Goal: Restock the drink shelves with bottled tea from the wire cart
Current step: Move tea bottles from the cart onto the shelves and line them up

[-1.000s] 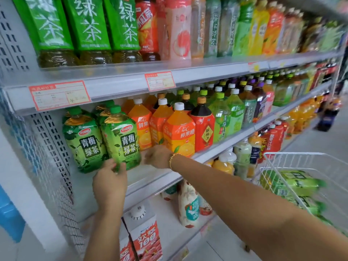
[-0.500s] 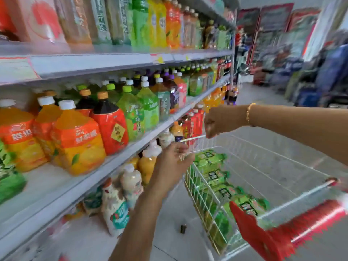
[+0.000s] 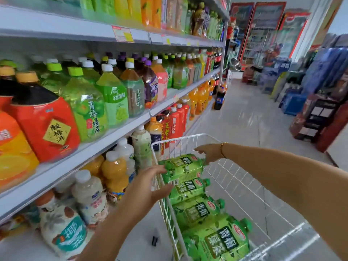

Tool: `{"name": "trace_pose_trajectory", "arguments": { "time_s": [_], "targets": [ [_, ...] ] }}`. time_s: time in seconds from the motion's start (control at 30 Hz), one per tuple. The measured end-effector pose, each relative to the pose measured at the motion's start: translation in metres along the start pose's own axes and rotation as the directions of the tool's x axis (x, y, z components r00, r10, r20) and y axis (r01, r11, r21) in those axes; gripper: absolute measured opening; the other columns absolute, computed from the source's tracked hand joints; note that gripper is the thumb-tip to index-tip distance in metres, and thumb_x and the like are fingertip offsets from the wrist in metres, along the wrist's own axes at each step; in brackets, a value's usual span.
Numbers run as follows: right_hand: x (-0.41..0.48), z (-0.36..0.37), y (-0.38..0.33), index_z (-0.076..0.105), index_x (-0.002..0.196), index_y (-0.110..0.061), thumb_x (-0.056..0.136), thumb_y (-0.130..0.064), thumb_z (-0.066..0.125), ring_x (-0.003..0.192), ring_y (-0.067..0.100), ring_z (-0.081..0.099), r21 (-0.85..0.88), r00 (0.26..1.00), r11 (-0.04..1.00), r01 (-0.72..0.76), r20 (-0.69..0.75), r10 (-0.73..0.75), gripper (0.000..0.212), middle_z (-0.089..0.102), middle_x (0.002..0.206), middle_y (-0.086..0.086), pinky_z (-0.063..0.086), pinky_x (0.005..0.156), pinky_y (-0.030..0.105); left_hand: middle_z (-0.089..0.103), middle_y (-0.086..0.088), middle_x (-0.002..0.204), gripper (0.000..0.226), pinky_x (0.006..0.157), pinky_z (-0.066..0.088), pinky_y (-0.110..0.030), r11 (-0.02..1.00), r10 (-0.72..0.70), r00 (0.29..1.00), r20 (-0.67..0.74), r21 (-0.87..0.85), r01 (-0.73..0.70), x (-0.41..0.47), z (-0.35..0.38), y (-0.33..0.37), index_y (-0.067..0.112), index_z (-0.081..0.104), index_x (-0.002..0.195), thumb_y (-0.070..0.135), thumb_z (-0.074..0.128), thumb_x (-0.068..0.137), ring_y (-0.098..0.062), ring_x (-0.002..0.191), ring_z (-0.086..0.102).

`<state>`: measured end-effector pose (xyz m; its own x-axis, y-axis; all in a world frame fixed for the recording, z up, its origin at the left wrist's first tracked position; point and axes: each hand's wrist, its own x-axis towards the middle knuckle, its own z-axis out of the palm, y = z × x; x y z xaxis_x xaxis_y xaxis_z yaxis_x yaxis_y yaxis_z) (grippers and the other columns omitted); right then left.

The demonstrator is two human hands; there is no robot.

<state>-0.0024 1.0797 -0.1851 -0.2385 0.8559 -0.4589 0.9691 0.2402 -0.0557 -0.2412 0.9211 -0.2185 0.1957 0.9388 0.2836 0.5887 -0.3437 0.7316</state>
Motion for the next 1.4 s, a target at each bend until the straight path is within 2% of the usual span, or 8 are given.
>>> {"name": "trace_pose_trajectory", "arguments": {
  "time_s": [0.13, 0.33, 0.47, 0.8, 1.03, 1.2, 1.3, 1.4],
  "targets": [
    [0.021, 0.023, 0.007, 0.04, 0.138, -0.008, 0.084, -0.002, 0.063, 0.127, 0.027, 0.045, -0.199, 0.999, 0.979, 0.037, 0.042, -0.029, 0.059, 0.051, 0.133, 0.011, 0.035, 0.103, 0.034, 0.041, 0.032, 0.128, 0.076, 0.089, 0.028, 0.0, 1.0, -0.006, 1.0, -0.006, -0.007, 0.005, 0.0, 0.002, -0.001, 0.04, 0.053, 0.119, 0.087, 0.041, 0.061, 0.03, 0.11, 0.031],
    [0.024, 0.045, 0.023, 0.042, 0.126, -0.008, 0.088, -0.012, 0.058, 0.114, 0.025, 0.045, -0.494, 0.973, 0.864, 0.098, -0.135, -0.187, 0.041, 0.054, 0.123, 0.011, 0.044, 0.097, 0.037, 0.039, 0.03, 0.133, 0.082, 0.103, 0.035, -0.022, 0.998, -0.058, 0.998, 0.023, -0.012, 0.058, -0.003, 0.0, 0.003, 0.041, 0.052, 0.124, 0.089, 0.041, 0.059, 0.008, 0.123, 0.039],
    [0.001, 0.041, 0.017, 0.05, 0.127, -0.009, 0.083, -0.03, 0.067, 0.12, 0.023, 0.046, -0.513, 0.983, 0.842, 0.164, 0.018, -0.18, 0.051, 0.057, 0.123, 0.007, 0.033, 0.101, 0.031, 0.038, 0.027, 0.134, 0.091, 0.102, 0.035, -0.023, 0.998, -0.063, 0.997, 0.034, -0.001, 0.063, -0.003, -0.002, 0.007, 0.038, 0.05, 0.127, 0.093, 0.037, 0.056, 0.006, 0.122, 0.039],
    [-0.081, -0.025, -0.003, 0.05, 0.094, -0.017, 0.083, -0.025, 0.068, 0.064, 0.01, 0.065, 0.111, 0.957, 0.966, 0.231, -0.203, -0.206, 0.023, 0.069, 0.085, 0.004, 0.055, 0.065, 0.024, 0.044, 0.005, 0.145, 0.068, 0.106, 0.028, -0.022, 0.985, -0.14, 0.984, 0.109, 0.119, 0.127, -0.002, -0.013, 0.034, 0.019, 0.049, 0.136, 0.048, 0.064, 0.076, -0.009, 0.132, 0.04],
    [-0.129, -0.07, -0.058, 0.052, 0.093, -0.026, 0.078, -0.022, 0.071, 0.08, 0.012, 0.048, -0.326, 0.834, 0.82, 0.471, -0.138, -0.534, 0.024, 0.057, 0.09, -0.001, 0.042, 0.072, 0.028, 0.031, 0.001, 0.153, 0.077, 0.112, 0.028, -0.031, 0.951, -0.266, 0.92, 0.288, 0.233, 0.202, 0.008, -0.026, 0.042, 0.023, 0.032, 0.147, 0.047, 0.066, 0.081, -0.016, 0.14, 0.031],
    [-0.194, -0.101, -0.061, 0.055, 0.087, -0.025, 0.068, -0.007, 0.073, 0.073, -0.007, 0.046, -0.263, 0.782, 0.784, 0.563, -0.138, -0.608, 0.031, 0.051, 0.08, -0.019, 0.033, 0.063, 0.007, 0.035, 0.013, 0.15, 0.113, 0.113, 0.029, -0.036, 0.987, -0.094, 0.942, 0.322, -0.09, 0.129, 0.017, -0.028, 0.08, 0.036, 0.029, 0.145, 0.059, 0.084, 0.049, -0.008, 0.136, 0.035],
    [-0.222, -0.115, -0.066, 0.06, 0.09, -0.019, 0.067, -0.004, 0.072, 0.072, -0.005, 0.05, -0.178, 0.777, 0.808, 0.561, -0.223, -0.589, 0.03, 0.056, 0.079, -0.02, 0.039, 0.064, 0.006, 0.062, 0.012, 0.125, 0.1, 0.102, 0.045, -0.043, 0.95, 0.009, 0.967, 0.256, -0.302, 0.071, 0.019, -0.024, 0.099, 0.036, 0.047, 0.128, 0.058, 0.088, 0.04, -0.008, 0.116, 0.058],
    [-0.239, -0.124, -0.068, 0.062, 0.095, -0.022, 0.071, 0.0, 0.07, 0.073, -0.004, 0.056, -0.076, 0.77, 0.822, 0.565, -0.309, -0.558, 0.033, 0.059, 0.081, -0.023, 0.047, 0.066, 0.011, 0.069, 0.016, 0.105, 0.079, 0.091, 0.052, -0.03, 0.945, 0.029, 0.999, 0.04, -0.327, -0.015, 0.014, -0.028, 0.113, 0.031, 0.056, 0.116, 0.04, 0.092, 0.046, 0.004, 0.096, 0.064]
  ]
}}
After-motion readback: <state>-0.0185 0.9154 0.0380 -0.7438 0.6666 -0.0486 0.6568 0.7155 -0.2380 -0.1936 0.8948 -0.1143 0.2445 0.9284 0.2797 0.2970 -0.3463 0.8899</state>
